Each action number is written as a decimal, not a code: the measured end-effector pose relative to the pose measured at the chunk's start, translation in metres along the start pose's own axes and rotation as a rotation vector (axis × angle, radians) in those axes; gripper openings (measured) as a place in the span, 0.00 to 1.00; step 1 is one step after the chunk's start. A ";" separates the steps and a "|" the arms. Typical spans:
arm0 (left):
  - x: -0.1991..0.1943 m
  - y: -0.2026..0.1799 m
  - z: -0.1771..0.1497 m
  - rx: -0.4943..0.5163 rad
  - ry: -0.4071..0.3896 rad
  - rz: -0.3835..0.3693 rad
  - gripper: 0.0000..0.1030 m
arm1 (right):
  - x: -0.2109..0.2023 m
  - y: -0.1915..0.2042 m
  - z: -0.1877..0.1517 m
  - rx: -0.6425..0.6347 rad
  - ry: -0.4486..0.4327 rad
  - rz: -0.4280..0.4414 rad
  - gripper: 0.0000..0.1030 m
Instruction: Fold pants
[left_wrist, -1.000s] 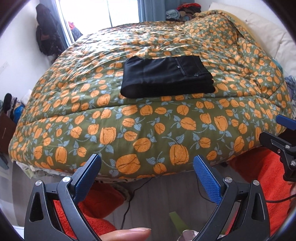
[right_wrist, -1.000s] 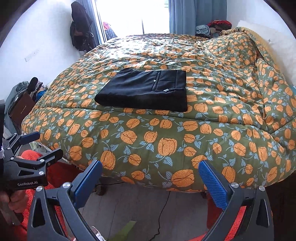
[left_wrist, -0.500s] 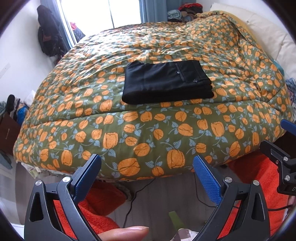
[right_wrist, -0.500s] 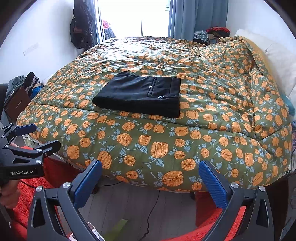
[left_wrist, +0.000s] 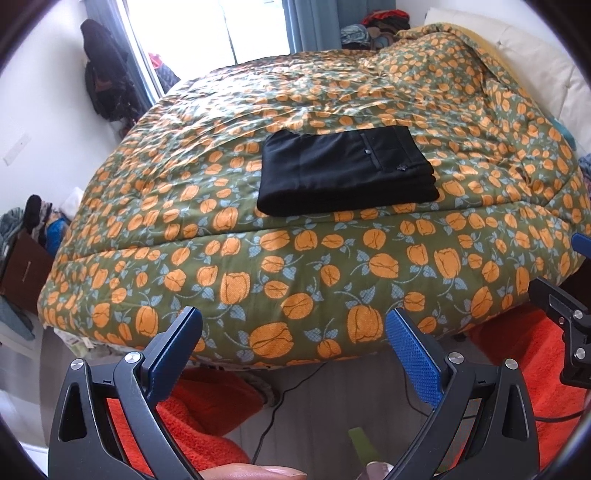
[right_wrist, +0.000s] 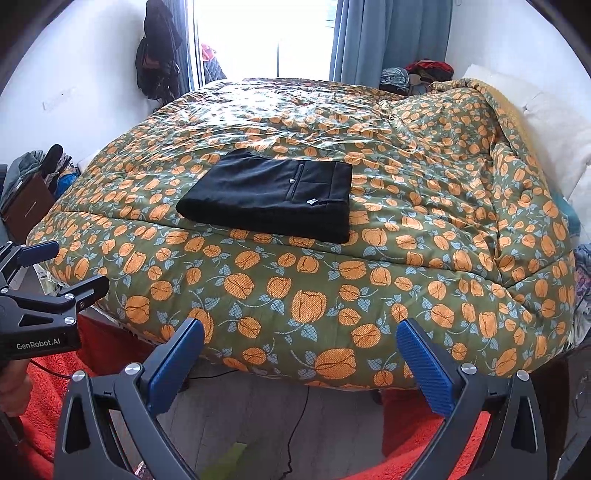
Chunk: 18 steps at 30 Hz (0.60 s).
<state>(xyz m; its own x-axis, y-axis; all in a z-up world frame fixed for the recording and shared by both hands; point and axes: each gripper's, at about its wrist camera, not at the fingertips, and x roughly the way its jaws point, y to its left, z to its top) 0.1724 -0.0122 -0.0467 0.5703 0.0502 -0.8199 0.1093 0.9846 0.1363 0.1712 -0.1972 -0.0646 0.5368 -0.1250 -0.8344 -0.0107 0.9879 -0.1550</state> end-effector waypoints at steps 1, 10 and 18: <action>0.000 -0.001 0.000 0.000 -0.001 0.002 0.97 | 0.000 0.000 0.000 -0.002 0.000 -0.001 1.00; 0.004 -0.004 -0.002 0.008 0.008 0.009 0.97 | 0.003 -0.002 -0.003 0.008 0.010 0.000 1.00; -0.001 -0.006 -0.001 0.010 -0.005 0.010 0.97 | 0.000 0.000 0.000 0.002 0.003 0.006 1.00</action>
<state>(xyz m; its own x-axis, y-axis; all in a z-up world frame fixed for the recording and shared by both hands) 0.1703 -0.0178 -0.0469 0.5756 0.0593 -0.8156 0.1113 0.9824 0.1500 0.1710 -0.1972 -0.0644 0.5340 -0.1197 -0.8370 -0.0118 0.9888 -0.1490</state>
